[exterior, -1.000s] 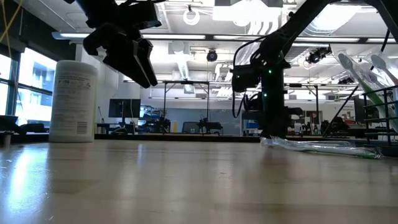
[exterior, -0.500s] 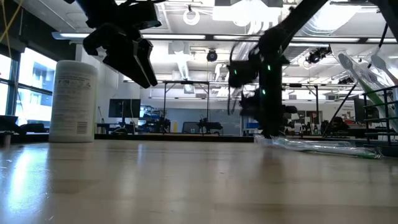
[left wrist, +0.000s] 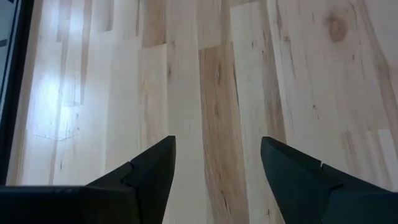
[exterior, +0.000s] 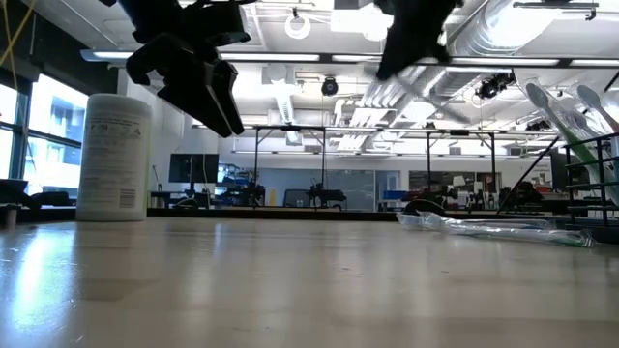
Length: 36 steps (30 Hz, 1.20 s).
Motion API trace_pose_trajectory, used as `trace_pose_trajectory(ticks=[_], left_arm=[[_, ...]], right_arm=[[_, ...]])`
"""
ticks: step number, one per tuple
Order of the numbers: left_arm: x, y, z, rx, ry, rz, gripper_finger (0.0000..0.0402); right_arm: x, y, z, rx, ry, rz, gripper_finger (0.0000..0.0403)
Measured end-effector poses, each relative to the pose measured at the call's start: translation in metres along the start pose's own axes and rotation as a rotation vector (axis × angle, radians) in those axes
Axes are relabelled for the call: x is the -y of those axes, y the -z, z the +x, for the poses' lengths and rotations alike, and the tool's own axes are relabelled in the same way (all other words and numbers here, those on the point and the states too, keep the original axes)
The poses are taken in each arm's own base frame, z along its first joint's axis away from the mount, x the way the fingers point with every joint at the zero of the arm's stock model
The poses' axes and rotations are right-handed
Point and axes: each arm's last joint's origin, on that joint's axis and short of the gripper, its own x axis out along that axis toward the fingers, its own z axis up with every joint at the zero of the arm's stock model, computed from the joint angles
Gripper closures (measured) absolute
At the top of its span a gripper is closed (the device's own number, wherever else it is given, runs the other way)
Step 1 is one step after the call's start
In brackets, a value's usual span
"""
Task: Pick & Place toothbrushing station
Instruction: Put the top green toothbrush into the black mesh organizer
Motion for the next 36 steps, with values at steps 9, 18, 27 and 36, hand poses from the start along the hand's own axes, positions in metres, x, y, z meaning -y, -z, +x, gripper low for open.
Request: trace_pose_trajectory(ticks=[9, 18, 27, 36], left_arm=[[0.0, 0.0, 0.0, 0.001, 0.004, -0.011, 0.0169], [0.0, -0.001, 0.0, 0.006, 0.003, -0.012, 0.0169], [0.0, -0.001, 0.0, 0.007, 0.003, -0.02, 0.0169], [0.0, 0.0, 0.0, -0.003, 0.004, -0.018, 0.0169]], right_arm=[[-0.035, 0.046, -0.087, 0.202, -0.011, -0.027, 0.0395], [-0.045, 0.098, -0.126, 0.343, 0.054, 0.029, 0.0394], [-0.046, 0.139, -0.135, 0.474, 0.029, 0.025, 0.0395], [-0.04, 0.162, -0.131, 0.476, 0.009, 0.034, 0.0395]])
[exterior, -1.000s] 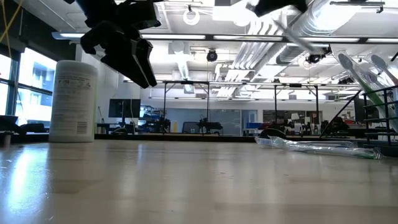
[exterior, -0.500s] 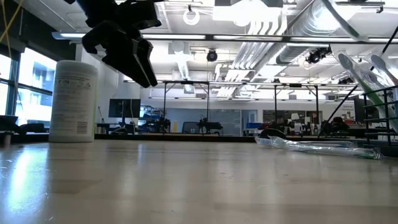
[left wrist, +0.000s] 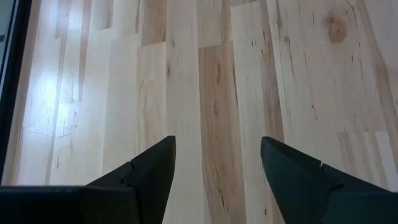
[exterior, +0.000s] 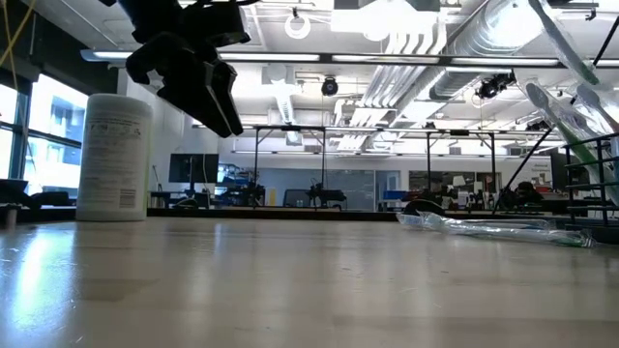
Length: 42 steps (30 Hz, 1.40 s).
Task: Pick & Place toothbrushing station
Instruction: Put the top green toothbrush into the black mesh organizer
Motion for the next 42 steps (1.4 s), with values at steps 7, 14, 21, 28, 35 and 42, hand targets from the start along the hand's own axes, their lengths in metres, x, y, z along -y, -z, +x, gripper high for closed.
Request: trace_pose_trajectory(ticks=[7, 14, 21, 28, 35, 42], left_arm=[[0.0, -0.001, 0.002, 0.004, 0.0, -0.011, 0.0169], [0.002, 0.001, 0.005, -0.014, 0.028, -0.005, 0.0169], [0.003, 0.001, 0.007, -0.019, 0.029, -0.002, 0.0169], [0.003, 0.001, 0.007, -0.018, 0.029, -0.001, 0.0169], [0.003, 0.001, 0.007, -0.019, 0.029, -0.001, 0.0169], [0.003, 0.001, 0.007, -0.018, 0.028, -0.004, 0.0169]], right_arm=[[0.017, 0.004, 0.002, -0.014, 0.081, -0.019, 0.0395], [0.026, 0.022, 0.008, -0.003, 0.119, 0.0, 0.0395], [0.034, 0.035, 0.016, 0.023, 0.154, -0.029, 0.0395], [0.034, 0.036, 0.018, 0.012, 0.169, -0.032, 0.0395], [0.027, 0.044, 0.021, 0.015, 0.186, -0.048, 0.0395], [0.014, 0.061, 0.028, 0.024, 0.222, -0.066, 0.0395]])
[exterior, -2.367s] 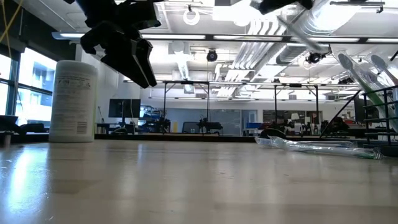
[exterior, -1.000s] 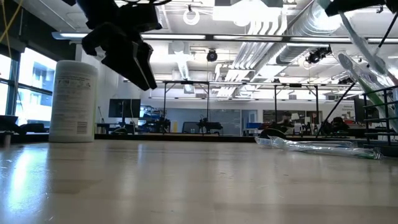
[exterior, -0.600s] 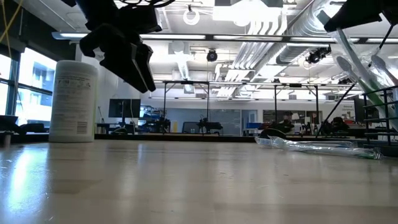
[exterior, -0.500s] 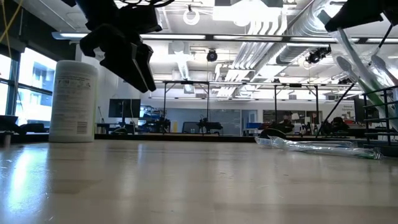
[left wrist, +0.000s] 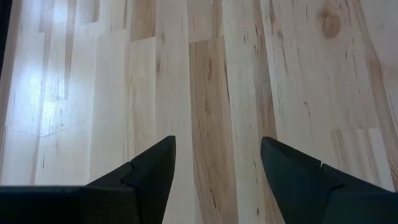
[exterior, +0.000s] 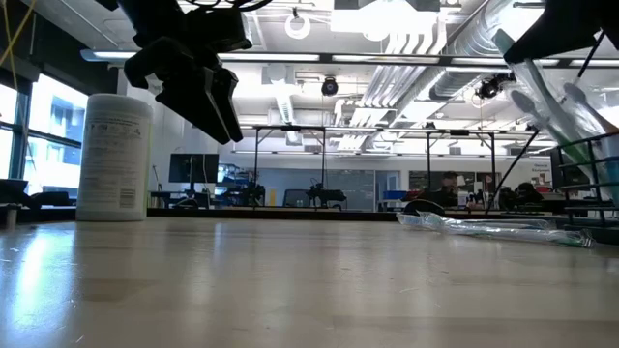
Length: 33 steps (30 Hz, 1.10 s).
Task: Pick & Place toothbrushing station
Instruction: Put the top green toothbrush into the black mesh organizer
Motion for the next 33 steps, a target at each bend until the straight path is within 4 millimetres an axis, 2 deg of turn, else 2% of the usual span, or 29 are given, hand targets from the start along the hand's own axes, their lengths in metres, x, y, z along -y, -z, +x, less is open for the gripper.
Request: trace_pose_trajectory(ticks=[7, 17, 28, 33], left_arm=[[0.0, 0.0, 0.0, 0.003, 0.0, -0.001, 0.0169], [0.0, 0.0, 0.0, 0.004, 0.0, -0.002, 0.0169], [0.0, 0.0, 0.0, 0.005, 0.0, -0.002, 0.0169], [0.0, -0.001, 0.0, 0.006, -0.001, -0.002, 0.0169]], right_arm=[[-0.005, 0.01, 0.001, -0.049, 0.041, -0.014, 0.0395], [0.001, 0.008, -0.001, -0.176, 0.096, 0.023, 0.0394], [0.004, 0.005, -0.003, -0.191, 0.084, 0.032, 0.0394], [0.005, 0.007, -0.004, -0.227, 0.099, 0.033, 0.0381]])
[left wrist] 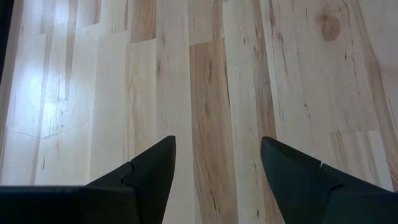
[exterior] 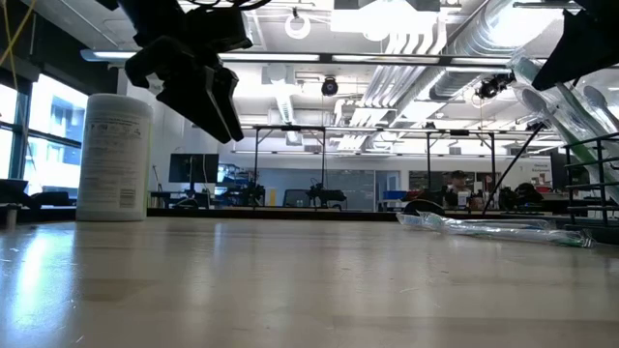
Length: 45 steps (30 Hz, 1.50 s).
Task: Pick & Place toothbrushing station
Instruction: Put the top green toothbrush into the black mesh organizer
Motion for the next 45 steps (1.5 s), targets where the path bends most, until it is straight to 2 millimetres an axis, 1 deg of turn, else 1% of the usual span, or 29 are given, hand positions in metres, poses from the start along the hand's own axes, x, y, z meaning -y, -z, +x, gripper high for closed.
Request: trace_pose_trajectory(ticks=[8, 11, 15, 21, 25, 28, 31, 35, 41, 45], left_arm=[[0.0, -0.001, 0.0, 0.007, -0.001, -0.002, 0.0169], [0.0, -0.001, 0.0, 0.009, -0.001, 0.003, 0.0169], [0.0, -0.002, 0.0, 0.022, -0.002, 0.003, 0.0169], [0.0, -0.002, 0.0, 0.021, -0.002, 0.006, 0.0169], [0.0, -0.002, 0.0, 0.022, -0.002, 0.006, 0.0169], [0.0, -0.002, 0.0, 0.022, -0.002, 0.006, 0.0169], [0.0, -0.002, 0.0, 0.022, -0.002, 0.005, 0.0169], [0.0, -0.002, 0.0, 0.022, -0.002, 0.006, 0.0169], [0.0, -0.002, 0.0, 0.021, -0.002, 0.011, 0.0169], [0.0, -0.004, 0.0, 0.033, -0.003, 0.011, 0.0169]], right_arm=[[0.0, 0.0, 0.0, 0.004, -0.003, -0.002, 0.0384], [0.0, -0.001, 0.0, 0.026, -0.013, -0.002, 0.0378], [0.0, 0.0, 0.0, 0.015, -0.007, 0.002, 0.0357], [0.001, 0.001, 0.0, -0.053, 0.027, 0.005, 0.0316], [0.001, 0.001, 0.0, -0.045, 0.023, -0.002, 0.0286], [0.001, 0.0, 0.0, -0.024, 0.012, -0.001, 0.0273], [0.003, -0.002, -0.001, -0.028, 0.003, 0.01, 0.0271], [0.011, -0.01, -0.004, -0.047, -0.025, 0.035, 0.028], [0.032, -0.03, -0.009, -0.076, -0.102, 0.132, 0.0302], [0.05, -0.047, -0.012, 0.02, -0.198, 0.157, 0.0314]])
